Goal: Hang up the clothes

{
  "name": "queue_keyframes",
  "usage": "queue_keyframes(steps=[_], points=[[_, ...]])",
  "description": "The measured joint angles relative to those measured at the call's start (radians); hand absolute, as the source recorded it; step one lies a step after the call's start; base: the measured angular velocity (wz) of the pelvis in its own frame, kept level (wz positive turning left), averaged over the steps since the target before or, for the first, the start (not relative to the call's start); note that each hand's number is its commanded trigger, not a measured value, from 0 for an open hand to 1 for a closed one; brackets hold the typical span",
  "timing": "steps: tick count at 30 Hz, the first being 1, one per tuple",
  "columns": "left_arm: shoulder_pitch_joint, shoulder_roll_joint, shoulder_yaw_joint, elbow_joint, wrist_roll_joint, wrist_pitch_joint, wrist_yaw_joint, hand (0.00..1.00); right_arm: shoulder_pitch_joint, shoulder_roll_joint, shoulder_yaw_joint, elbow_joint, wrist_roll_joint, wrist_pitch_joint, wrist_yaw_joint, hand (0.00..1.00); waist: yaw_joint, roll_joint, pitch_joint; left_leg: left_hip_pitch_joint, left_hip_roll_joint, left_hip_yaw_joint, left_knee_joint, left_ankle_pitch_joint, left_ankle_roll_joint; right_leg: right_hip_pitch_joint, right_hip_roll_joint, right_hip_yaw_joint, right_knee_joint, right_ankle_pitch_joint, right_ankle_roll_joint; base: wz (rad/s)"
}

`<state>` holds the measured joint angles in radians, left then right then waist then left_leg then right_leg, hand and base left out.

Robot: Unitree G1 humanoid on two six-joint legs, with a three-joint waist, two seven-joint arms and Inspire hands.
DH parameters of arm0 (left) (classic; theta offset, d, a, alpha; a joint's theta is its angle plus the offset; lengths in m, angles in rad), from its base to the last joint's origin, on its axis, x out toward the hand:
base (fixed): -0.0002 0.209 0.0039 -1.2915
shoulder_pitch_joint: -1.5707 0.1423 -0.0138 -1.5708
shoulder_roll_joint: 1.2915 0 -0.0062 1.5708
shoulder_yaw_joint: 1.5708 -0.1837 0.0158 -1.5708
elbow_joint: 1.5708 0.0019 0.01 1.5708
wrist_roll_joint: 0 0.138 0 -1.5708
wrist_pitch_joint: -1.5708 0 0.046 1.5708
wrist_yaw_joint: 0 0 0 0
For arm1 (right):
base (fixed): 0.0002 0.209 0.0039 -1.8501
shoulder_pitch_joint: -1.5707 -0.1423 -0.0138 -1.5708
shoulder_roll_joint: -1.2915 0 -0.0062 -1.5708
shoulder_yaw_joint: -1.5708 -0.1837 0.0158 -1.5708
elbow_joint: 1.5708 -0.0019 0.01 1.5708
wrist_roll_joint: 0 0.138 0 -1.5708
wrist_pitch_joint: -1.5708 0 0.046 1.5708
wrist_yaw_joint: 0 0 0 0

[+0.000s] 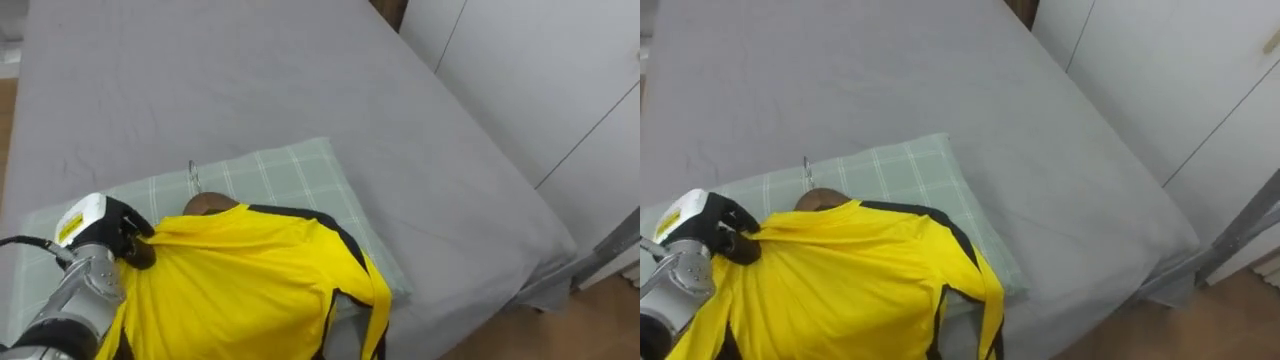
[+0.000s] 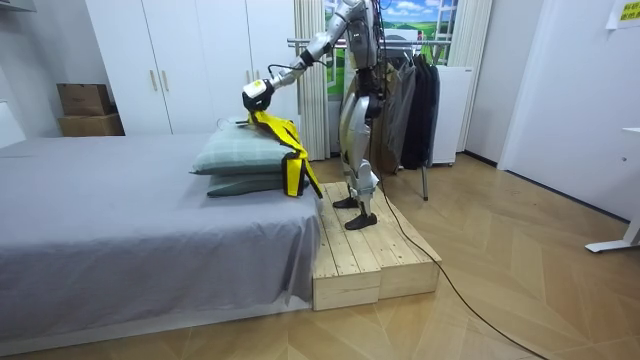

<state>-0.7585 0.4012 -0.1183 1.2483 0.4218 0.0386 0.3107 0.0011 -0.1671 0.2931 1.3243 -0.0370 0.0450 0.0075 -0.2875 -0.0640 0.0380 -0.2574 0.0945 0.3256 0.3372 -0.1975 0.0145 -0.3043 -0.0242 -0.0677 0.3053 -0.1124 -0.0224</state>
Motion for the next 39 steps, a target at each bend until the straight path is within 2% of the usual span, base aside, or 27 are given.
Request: queue_keyframes(steps=[3, 7, 8, 9, 11, 14, 16, 19, 23, 31, 39], points=[[0.0, 0.0, -0.003, -0.056, -0.02, -0.009, 0.012, 1.0, 0.003, -0.002, -0.001, 0.0, 0.032, 0.0, -0.005, 0.0, 0.01, 0.003, -0.0014, 0.003, -0.003, -0.008, 0.0, 0.001, 0.001, 0.008, 0.0, -0.005, -0.001, 0.001, 0.001, 0.08], [0.003, -0.004, -0.002, -0.162, -0.017, -0.029, 0.033, 1.0, 0.013, -0.002, -0.005, 0.002, 0.033, -0.004, -0.022, 0.0, 0.038, 0.019, -0.009, 0.022, -0.007, -0.027, -0.008, 0.001, 0.002, 0.044, 0.004, -0.017, -0.027, 0.006, 0.003, 0.11], [0.004, -0.004, -0.001, -0.185, -0.017, -0.039, 0.038, 1.0, 0.015, -0.002, -0.011, 0.002, 0.031, -0.005, -0.027, 0.0, 0.049, 0.029, -0.0159, 0.031, -0.008, -0.027, -0.015, 0.002, 0.001, 0.051, 0.004, -0.017, -0.033, 0.006, 0.004, 0.05], [0.004, -0.004, -0.001, -0.195, -0.017, -0.043, 0.046, 1.0, 0.015, -0.004, -0.012, 0.002, 0.031, -0.005, -0.029, 0.0, 0.053, 0.033, -0.0158, 0.038, -0.01, -0.028, -0.018, 0.002, 0.001, 0.057, 0.003, -0.018, -0.033, 0.005, 0.005, 0.05], [0.01, -0.005, -0.001, -0.216, -0.018, -0.05, 0.075, 1.0, 0.005, -0.013, -0.024, 0.005, 0.031, -0.01, -0.03, 0.0, 0.056, 0.058, -0.019, 0.066, -0.02, -0.033, -0.032, 0.009, 0.004, 0.089, -0.006, -0.028, -0.04, 0.001, 0.01, 0.11], [0.01, -0.005, -0.009, -0.24, -0.019, -0.056, 0.08, 1.0, -0.003, -0.027, -0.032, 0.003, 0.032, -0.014, -0.026, 0.0, 0.062, 0.077, -0.0174, 0.11, -0.024, -0.036, -0.05, 0.009, 0.004, 0.135, -0.009, -0.034, -0.054, -0.002, 0.015, 0.08], [0.014, -0.005, -0.025, -0.27, -0.018, -0.056, 0.08, 1.0, -0.004, -0.034, -0.04, 0.002, 0.035, -0.013, -0.024, 0.0, 0.078, 0.082, -0.0182, 0.133, -0.026, -0.036, -0.062, 0.009, 0.004, 0.161, -0.009, -0.038, -0.069, -0.003, 0.015, 0.05], [0.062, -0.005, -0.029, -0.374, -0.017, -0.055, 0.08, 1.0, -0.009, -0.051, -0.047, -0.002, 0.034, -0.011, -0.01, 0.0, 0.084, 0.091, -0.0223, 0.17, -0.038, -0.046, -0.099, 0.018, 0.002, 0.193, -0.012, -0.045, -0.085, -0.005, 0.017, 0.12], [0.089, -0.004, -0.043, -0.476, 0.024, -0.052, 0.081, 1.0, -0.005, -0.067, -0.06, -0.004, 0.028, -0.01, -0.004, 0.0, 0.107, 0.109, -0.0237, 0.185, -0.041, -0.057, -0.101, 0.019, 0.002, 0.21, -0.015, -0.049, -0.087, -0.008, 0.022, 0.04], [0.142, -0.003, -0.044, -0.666, 0.125, -0.053, 0.092, 1.0, -0.005, -0.068, -0.125, -0.003, 0.027, -0.012, -0.004, 0.0, 0.102, 0.124, -0.0242, 0.235, -0.052, -0.071, -0.123, 0.019, 0.002, 0.266, -0.021, -0.067, -0.104, -0.019, 0.026, 0.07], [0.148, -0.003, -0.045, -0.709, 0.142, -0.043, 0.09, 1.0, 0.01, -0.072, -0.199, 0.0, -0.015, -0.012, 0.026, 0.0, 0.099, 0.131, -0.0263, 0.269, -0.055, -0.065, -0.145, 0.019, 0.002, 0.294, -0.019, -0.053, -0.121, -0.021, 0.029, -0.02]])
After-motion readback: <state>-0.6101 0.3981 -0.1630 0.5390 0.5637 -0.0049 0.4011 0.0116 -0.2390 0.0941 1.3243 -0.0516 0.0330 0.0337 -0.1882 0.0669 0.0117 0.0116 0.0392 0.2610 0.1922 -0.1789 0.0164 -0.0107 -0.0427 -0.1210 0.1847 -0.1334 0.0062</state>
